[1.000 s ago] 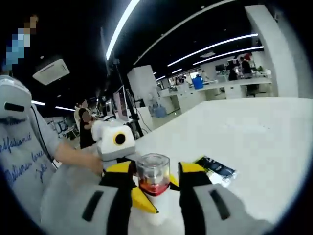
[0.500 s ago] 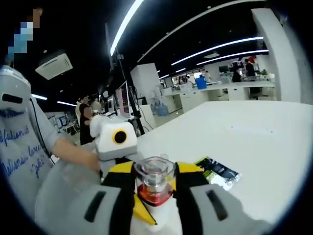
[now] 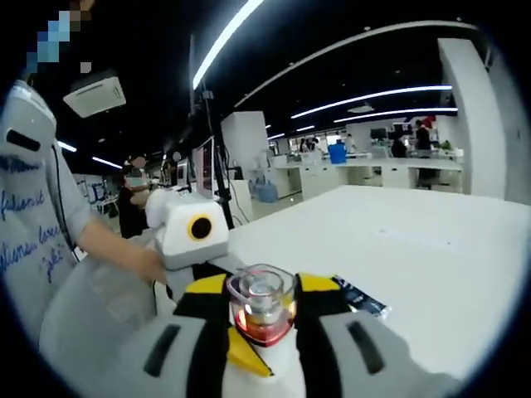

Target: Arrange the skincare products in the storage area until every visible bottle or jar stands upright without overlapping.

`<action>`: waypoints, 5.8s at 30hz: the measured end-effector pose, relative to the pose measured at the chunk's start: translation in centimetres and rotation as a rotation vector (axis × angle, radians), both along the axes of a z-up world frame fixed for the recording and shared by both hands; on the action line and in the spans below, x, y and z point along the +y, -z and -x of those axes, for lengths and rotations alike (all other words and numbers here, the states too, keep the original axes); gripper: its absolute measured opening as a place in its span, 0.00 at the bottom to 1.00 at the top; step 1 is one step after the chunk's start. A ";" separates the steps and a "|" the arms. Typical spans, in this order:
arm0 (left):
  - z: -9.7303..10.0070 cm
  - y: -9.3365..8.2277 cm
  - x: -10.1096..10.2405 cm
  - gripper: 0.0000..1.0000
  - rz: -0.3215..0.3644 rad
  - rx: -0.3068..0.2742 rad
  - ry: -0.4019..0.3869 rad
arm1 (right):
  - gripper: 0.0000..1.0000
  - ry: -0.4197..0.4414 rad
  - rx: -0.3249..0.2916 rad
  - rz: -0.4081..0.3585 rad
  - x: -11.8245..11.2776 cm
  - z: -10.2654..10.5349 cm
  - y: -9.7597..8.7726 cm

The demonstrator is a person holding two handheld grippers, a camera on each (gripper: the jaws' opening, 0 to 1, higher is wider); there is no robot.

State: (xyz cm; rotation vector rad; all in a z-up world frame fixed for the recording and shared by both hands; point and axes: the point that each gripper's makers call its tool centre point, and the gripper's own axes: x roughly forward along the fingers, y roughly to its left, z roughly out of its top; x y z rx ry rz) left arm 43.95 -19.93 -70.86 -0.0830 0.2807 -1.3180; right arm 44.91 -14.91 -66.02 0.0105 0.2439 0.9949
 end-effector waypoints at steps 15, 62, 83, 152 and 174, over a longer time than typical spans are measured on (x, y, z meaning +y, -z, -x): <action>-1.1 2.6 0.4 0.35 -0.119 -0.019 -0.037 | 0.29 0.024 -0.036 0.008 -1.1 -1.0 -0.3; -1.0 5.2 0.2 0.32 -0.215 -0.025 -0.048 | 0.43 0.162 -0.120 0.105 -1.7 -1.4 1.2; -0.6 1.5 5.6 0.56 -0.198 -0.004 -0.163 | 0.64 0.178 -0.083 0.154 -2.4 0.0 0.6; 4.1 2.0 25.2 0.97 -0.468 -0.047 -0.366 | 1.00 0.137 -0.019 0.419 -2.1 5.1 5.4; 3.1 3.9 25.6 0.76 -0.672 -0.109 -0.113 | 1.00 0.140 0.029 0.420 -2.6 5.0 6.5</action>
